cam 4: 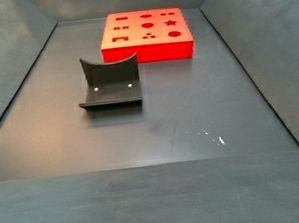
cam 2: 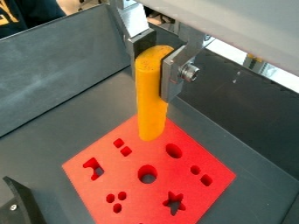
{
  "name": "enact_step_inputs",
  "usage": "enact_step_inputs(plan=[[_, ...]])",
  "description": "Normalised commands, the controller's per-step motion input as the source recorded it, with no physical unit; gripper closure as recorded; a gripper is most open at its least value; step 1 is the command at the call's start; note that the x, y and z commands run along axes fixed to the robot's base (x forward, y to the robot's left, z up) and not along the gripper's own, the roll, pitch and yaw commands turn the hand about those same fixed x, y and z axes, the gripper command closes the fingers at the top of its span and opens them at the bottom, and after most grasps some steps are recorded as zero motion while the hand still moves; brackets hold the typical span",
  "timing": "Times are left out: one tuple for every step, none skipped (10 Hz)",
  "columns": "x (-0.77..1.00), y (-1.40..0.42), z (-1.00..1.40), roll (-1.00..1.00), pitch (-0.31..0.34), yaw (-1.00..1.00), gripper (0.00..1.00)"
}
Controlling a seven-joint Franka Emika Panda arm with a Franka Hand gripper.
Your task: Insert the oval object.
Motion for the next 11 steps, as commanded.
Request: enact_step_inputs(plan=[[0.13, -0.05, 0.00, 0.00, 0.044, -0.04, 1.00], [0.06, -0.24, -0.20, 0.01, 0.019, -0.02, 1.00], [0.03, -0.24, -0.23, 0.01, 0.000, 0.00, 1.00], [0.06, -0.30, -0.35, 0.11, 0.000, 0.10, 1.00], [0.21, -0.37, -0.31, 0.16, 0.026, 0.43, 1.00], [0.23, -0.24, -0.29, 0.15, 0.014, 0.58, 1.00], [0.24, -0.16, -0.28, 0.16, 0.004, 0.66, 1.00], [0.24, -0.12, -0.27, 0.18, 0.000, 0.69, 1.00], [0.24, -0.09, -0.27, 0.18, 0.000, 0.71, 1.00], [0.24, -0.06, -0.26, 0.19, 0.000, 0.73, 1.00], [0.24, -0.01, -0.23, 0.21, 0.000, 0.74, 1.00]])
